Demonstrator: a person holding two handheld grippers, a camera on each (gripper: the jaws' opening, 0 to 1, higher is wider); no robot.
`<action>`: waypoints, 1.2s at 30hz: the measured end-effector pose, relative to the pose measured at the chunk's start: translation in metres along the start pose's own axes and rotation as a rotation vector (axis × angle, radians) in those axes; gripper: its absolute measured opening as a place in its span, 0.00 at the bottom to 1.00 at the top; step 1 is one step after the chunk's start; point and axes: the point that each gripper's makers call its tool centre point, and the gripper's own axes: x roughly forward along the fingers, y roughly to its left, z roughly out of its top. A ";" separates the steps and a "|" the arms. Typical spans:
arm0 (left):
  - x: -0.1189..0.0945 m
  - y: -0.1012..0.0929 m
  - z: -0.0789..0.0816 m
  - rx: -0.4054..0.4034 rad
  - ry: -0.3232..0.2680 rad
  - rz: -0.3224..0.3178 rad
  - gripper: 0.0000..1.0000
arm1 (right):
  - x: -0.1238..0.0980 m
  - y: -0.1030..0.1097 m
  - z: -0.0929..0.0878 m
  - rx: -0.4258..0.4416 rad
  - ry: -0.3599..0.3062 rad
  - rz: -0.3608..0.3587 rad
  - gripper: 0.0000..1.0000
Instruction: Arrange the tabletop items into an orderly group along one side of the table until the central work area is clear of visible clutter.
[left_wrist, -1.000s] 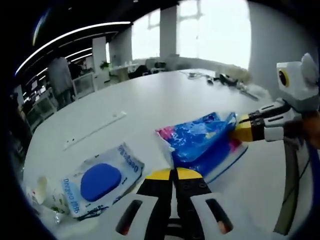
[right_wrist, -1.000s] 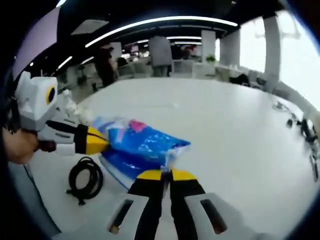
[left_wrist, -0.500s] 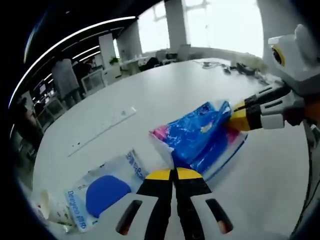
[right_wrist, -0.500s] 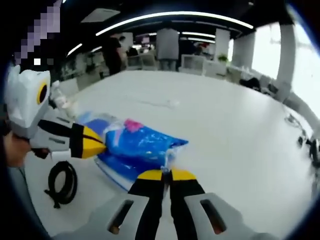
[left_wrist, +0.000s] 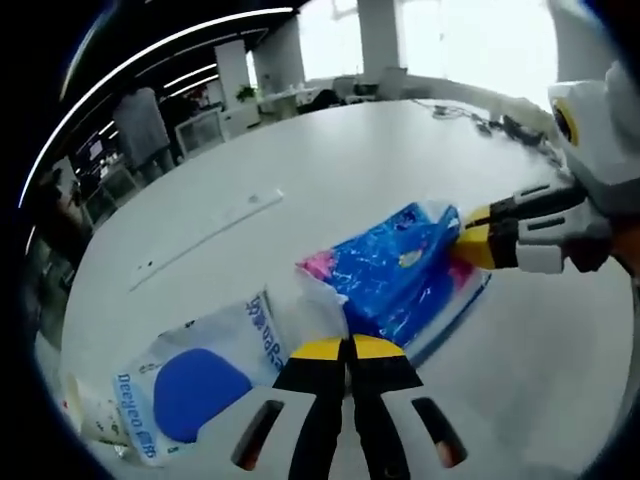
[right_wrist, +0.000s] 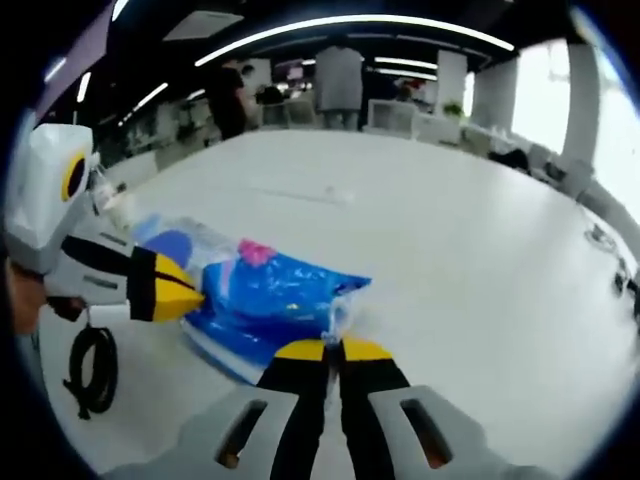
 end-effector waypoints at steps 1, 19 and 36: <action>0.001 -0.001 0.001 0.000 0.000 0.002 0.01 | 0.001 -0.001 -0.001 0.004 0.000 -0.001 0.00; 0.007 0.000 -0.004 0.011 0.009 0.011 0.01 | 0.008 0.000 -0.005 0.052 -0.031 0.049 0.00; 0.007 0.005 -0.001 0.015 0.006 0.008 0.02 | 0.010 0.004 -0.007 0.081 -0.032 0.046 0.01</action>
